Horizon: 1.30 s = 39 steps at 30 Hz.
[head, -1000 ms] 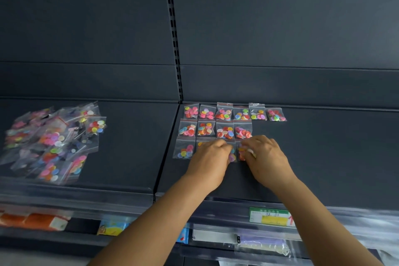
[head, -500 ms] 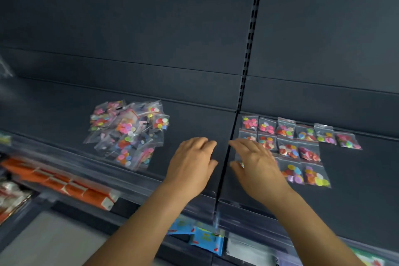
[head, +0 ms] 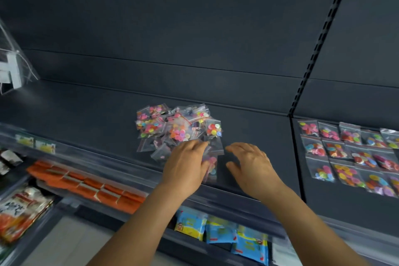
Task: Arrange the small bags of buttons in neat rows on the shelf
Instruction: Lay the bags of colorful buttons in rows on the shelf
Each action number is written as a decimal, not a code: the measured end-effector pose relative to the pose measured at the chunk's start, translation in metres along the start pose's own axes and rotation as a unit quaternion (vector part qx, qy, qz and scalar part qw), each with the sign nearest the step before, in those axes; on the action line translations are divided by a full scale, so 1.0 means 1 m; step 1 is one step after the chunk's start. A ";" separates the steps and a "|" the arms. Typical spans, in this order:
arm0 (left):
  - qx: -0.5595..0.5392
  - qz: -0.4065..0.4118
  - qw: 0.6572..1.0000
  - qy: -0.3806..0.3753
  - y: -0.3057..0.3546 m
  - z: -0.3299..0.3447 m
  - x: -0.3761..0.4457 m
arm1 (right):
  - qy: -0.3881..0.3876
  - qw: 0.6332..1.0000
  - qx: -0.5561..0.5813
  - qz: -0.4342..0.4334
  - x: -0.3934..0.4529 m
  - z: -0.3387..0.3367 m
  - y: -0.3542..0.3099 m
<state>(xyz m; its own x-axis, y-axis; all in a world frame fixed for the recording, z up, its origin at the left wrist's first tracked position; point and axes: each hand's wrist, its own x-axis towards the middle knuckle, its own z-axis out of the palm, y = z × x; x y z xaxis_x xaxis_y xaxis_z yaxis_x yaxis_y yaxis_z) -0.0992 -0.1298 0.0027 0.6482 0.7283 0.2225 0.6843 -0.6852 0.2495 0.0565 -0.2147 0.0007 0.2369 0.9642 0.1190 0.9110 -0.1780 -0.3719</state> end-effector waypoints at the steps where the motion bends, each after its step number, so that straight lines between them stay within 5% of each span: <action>1: -0.005 -0.006 1.000 -0.014 -0.010 0.000 -0.001 | -0.004 1.000 0.002 0.002 0.002 0.004 -0.006; 17: -0.109 -0.001 0.988 -0.108 -0.049 0.000 0.018 | -0.034 0.995 0.024 0.094 0.024 0.030 -0.038; 23: -0.086 0.004 0.995 -0.049 -0.050 0.002 0.022 | -0.021 0.988 -0.001 0.152 0.026 0.025 -0.027; 26: -0.104 -0.012 0.994 -0.019 -0.049 0.004 0.025 | 0.003 0.996 0.010 0.084 0.026 0.021 -0.026; 29: -0.127 -0.027 0.992 -0.007 -0.046 0.004 0.028 | -0.054 0.998 -0.007 0.011 0.030 0.018 -0.026; 39: -0.203 -0.028 0.979 0.006 -0.044 0.009 0.031 | -0.055 0.993 0.012 0.100 0.036 0.011 -0.014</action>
<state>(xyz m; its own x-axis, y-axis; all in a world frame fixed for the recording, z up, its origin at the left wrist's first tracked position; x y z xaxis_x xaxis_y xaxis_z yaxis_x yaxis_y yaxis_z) -0.1056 -0.0772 -0.0096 0.6083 0.7658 0.2086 0.5277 -0.5865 0.6144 0.0480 -0.1756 0.0001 0.3723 0.9261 -0.0601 0.8408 -0.3640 -0.4006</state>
